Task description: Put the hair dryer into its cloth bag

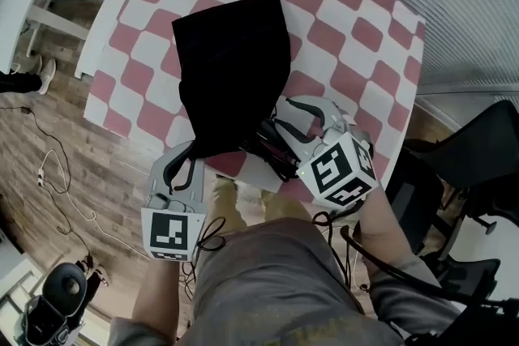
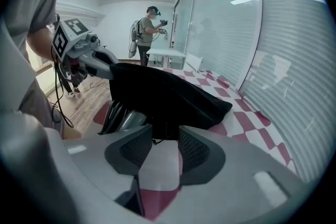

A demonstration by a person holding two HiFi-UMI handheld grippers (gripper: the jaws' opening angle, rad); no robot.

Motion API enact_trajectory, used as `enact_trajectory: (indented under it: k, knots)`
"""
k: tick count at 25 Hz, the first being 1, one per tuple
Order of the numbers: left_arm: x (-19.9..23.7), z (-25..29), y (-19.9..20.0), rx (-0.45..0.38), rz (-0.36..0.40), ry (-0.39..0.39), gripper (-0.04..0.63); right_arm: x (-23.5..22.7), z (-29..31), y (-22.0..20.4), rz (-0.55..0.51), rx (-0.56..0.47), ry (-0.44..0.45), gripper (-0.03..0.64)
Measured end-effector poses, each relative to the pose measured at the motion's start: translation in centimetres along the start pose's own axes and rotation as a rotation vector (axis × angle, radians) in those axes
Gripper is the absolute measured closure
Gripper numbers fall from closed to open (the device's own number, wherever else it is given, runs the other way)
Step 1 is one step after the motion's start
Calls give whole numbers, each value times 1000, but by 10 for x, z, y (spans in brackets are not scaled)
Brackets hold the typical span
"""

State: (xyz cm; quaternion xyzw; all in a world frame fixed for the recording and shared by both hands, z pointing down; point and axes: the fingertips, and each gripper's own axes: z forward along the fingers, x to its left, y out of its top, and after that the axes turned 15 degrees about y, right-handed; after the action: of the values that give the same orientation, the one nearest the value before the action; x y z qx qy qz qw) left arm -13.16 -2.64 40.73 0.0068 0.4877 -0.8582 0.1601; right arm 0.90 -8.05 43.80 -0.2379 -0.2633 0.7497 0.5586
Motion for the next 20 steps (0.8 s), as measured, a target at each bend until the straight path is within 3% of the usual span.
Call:
enact_trajectory:
  k: [9,12,14,20]
  knots:
    - [-1,3,11,-24,18,-22,584,-10,28,4,-170,64,117,479]
    - [-2,2,11,-25,21,-30,584,-7,34,5,-212,68,148,532]
    - [-2,3,11,-29,27,-36,584,-6,35,6,-227,63,146,583]
    - [-3,0,10,-31,35,-44,584,-4,7,5,-232,43,97,588]
